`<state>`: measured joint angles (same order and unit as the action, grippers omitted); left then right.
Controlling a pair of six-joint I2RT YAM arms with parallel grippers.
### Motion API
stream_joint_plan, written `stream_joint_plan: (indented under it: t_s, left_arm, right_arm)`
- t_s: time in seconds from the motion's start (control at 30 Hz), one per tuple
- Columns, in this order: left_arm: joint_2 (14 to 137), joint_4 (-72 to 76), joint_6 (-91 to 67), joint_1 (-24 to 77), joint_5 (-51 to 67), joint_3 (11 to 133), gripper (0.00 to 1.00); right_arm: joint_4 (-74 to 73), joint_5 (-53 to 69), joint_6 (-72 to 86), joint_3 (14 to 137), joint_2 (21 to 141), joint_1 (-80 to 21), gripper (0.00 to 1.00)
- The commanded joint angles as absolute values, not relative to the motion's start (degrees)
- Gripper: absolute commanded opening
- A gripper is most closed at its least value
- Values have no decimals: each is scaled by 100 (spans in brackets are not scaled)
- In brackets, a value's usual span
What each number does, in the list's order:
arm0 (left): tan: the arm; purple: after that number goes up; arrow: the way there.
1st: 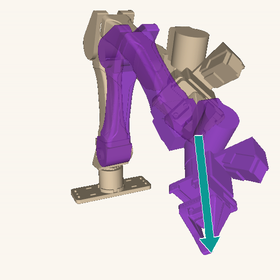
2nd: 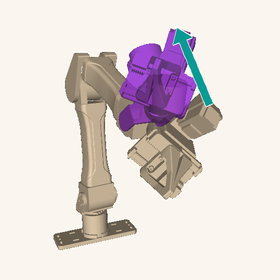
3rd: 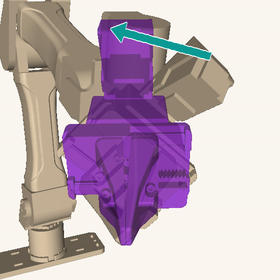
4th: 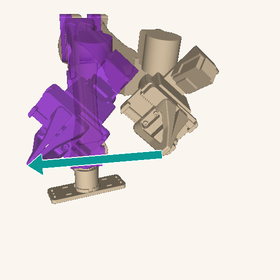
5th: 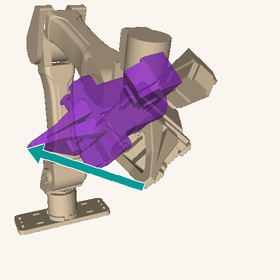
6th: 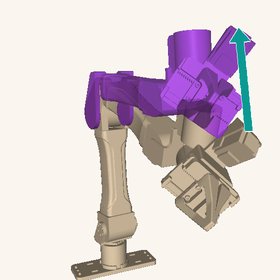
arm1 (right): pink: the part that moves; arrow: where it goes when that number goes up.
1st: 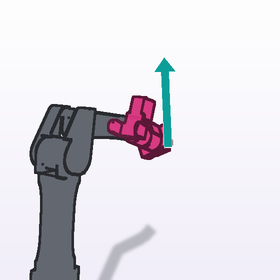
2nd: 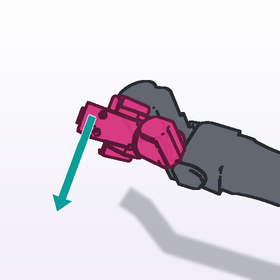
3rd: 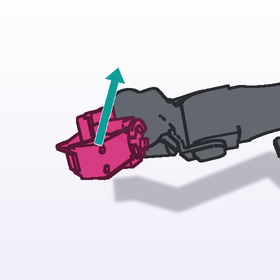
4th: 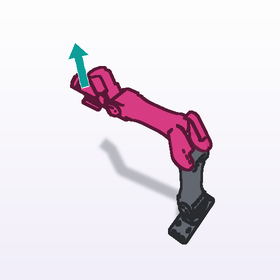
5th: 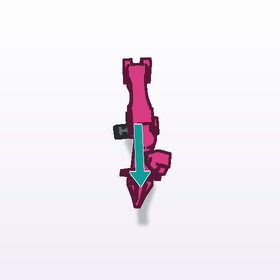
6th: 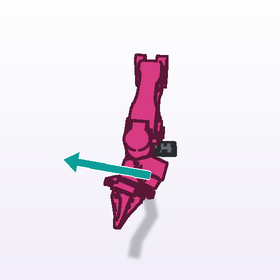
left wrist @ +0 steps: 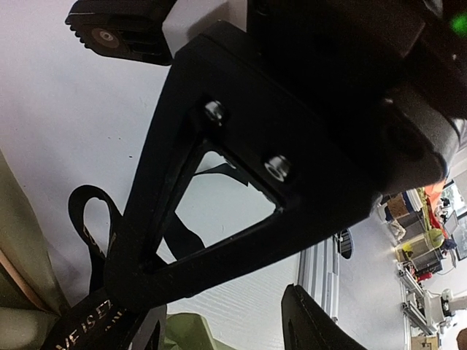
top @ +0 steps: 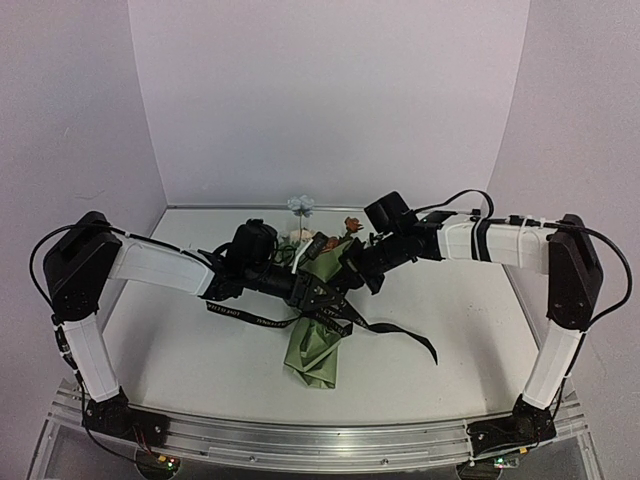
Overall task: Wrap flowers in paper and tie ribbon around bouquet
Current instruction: Pass from the right arm to the left, then pick up the left side of the half-tied ribbon from the folded bouquet.
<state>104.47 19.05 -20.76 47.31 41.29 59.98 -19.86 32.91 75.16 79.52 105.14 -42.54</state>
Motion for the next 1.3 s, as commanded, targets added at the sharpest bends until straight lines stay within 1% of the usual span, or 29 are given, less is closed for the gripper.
stream_joint_plan:
  t_s: [0.0,0.13,0.3,0.43,0.47,0.57,0.63,0.67,0.8,0.97,1.13,1.27]
  left_arm:
    - [10358,2077,-2156,4720,3582,5980,56]
    - [10299,2071,-2171,4718,3343,5896,57]
    - [10308,2168,-2225,4713,3324,5918,56]
    - [10340,2298,-2258,4719,3549,6002,52]
    - [10366,2314,-2275,4720,3624,6027,49]
    - [10432,2321,-2333,4720,3770,6066,34]
    - [10435,2341,-2377,4722,3784,6021,31]
    - [10420,2364,-2388,4727,3813,5994,21]
    - [10302,2339,-2399,4729,3703,5840,1]
    - [9996,2371,-2530,4729,3489,5521,0]
    - [9784,2284,-2954,4730,3298,5280,0]
    - [9552,2440,-3344,4746,3193,4918,0]
  right_arm:
    - [-1793,3190,7601,7800,10219,-4351,0]
    - [-1778,3150,7596,7735,10154,-4366,0]
    - [-1758,3126,7598,7699,10116,-4397,0]
    - [-1758,3127,7613,7717,10161,-4439,0]
    - [-1758,3129,7609,7727,10176,-4449,0]
    - [-1759,3098,7563,7723,10194,-4473,0]
    - [-1759,3087,7530,7699,10195,-4474,0]
    - [-1765,3086,7493,7674,10188,-4474,1]
    - [-1773,3092,7171,7557,10102,-4474,12]
    - [-1977,2921,6094,7385,9780,-4474,31]
    - [-2040,2475,4679,6649,9260,-4465,51]
    - [-1900,2146,3585,6182,9074,-4465,58]
